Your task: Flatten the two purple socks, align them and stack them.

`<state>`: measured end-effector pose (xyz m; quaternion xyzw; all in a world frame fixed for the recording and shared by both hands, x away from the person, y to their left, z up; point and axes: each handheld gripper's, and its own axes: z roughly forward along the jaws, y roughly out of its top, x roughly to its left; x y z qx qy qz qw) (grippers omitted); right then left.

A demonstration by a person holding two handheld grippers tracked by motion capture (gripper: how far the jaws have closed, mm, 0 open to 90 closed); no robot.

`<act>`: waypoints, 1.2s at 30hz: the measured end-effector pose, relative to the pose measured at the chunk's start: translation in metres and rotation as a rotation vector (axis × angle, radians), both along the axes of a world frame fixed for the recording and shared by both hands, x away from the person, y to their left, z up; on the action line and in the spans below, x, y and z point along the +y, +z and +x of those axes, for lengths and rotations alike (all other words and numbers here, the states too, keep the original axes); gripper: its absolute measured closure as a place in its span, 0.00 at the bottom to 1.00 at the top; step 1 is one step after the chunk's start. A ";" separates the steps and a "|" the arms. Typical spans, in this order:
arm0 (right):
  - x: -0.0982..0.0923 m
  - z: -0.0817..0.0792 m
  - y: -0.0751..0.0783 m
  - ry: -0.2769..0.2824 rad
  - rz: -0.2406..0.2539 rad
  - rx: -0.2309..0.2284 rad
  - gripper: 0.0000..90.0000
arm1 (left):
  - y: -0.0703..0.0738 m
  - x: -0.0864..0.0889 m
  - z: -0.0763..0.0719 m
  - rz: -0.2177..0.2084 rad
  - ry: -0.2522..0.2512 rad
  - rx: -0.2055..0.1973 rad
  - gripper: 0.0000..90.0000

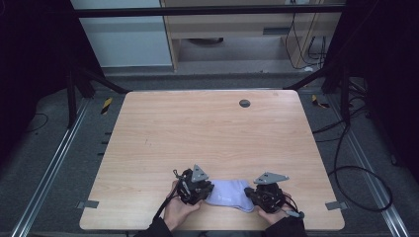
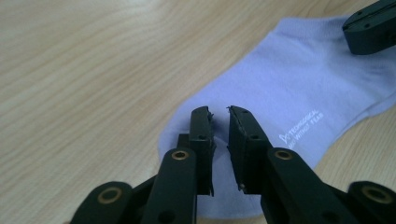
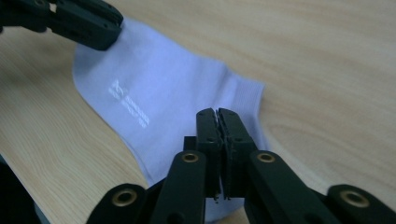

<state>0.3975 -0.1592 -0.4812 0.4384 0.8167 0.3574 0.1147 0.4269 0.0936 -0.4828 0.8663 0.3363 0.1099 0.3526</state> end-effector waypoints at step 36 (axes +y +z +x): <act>-0.072 0.030 -0.006 -0.268 0.053 -0.217 0.32 | 0.022 0.115 0.023 -0.127 0.269 -0.128 0.43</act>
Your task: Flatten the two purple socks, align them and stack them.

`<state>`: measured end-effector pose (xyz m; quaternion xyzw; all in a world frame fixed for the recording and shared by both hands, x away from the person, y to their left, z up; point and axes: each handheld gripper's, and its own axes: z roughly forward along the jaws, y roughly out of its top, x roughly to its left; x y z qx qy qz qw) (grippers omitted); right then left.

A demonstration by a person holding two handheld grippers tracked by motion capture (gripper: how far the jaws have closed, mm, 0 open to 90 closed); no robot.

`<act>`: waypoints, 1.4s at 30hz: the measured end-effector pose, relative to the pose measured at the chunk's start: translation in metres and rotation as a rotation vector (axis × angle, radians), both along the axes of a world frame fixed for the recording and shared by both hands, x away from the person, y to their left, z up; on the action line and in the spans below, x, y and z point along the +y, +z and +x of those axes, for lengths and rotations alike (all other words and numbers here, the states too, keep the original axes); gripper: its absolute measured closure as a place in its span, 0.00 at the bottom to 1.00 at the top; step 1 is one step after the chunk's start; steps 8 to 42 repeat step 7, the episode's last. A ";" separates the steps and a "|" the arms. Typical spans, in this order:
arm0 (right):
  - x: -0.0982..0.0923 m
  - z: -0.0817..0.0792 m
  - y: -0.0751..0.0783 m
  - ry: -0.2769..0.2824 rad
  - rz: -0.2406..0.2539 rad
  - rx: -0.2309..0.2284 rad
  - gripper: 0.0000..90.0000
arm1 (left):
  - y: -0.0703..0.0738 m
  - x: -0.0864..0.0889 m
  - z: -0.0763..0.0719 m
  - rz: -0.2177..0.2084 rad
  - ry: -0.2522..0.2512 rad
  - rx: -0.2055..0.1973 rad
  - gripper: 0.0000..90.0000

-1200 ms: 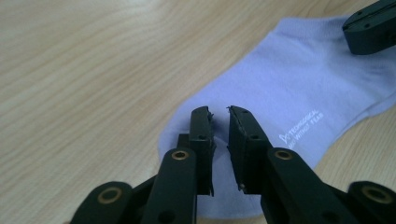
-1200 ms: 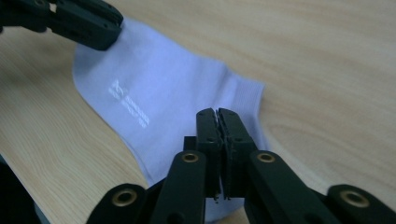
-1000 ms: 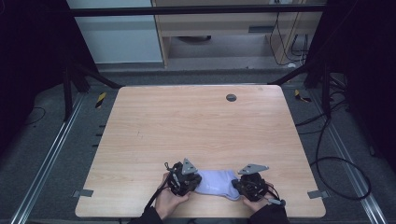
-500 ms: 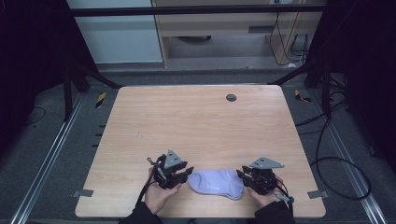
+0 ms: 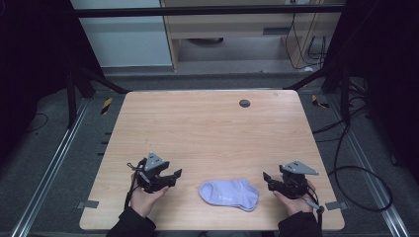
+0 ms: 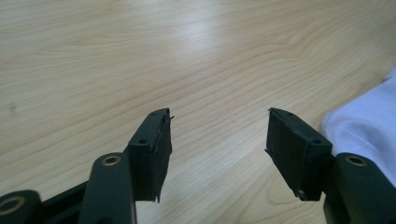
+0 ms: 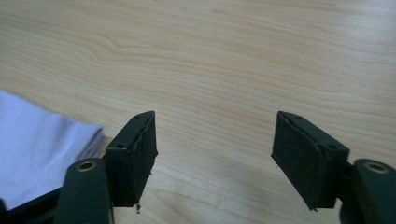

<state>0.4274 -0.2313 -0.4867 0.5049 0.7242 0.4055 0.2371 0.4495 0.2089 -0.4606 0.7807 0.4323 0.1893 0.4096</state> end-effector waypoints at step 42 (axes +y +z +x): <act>-0.013 0.003 -0.002 -0.050 -0.007 -0.009 0.22 | -0.003 0.037 0.001 0.002 0.073 -0.015 0.38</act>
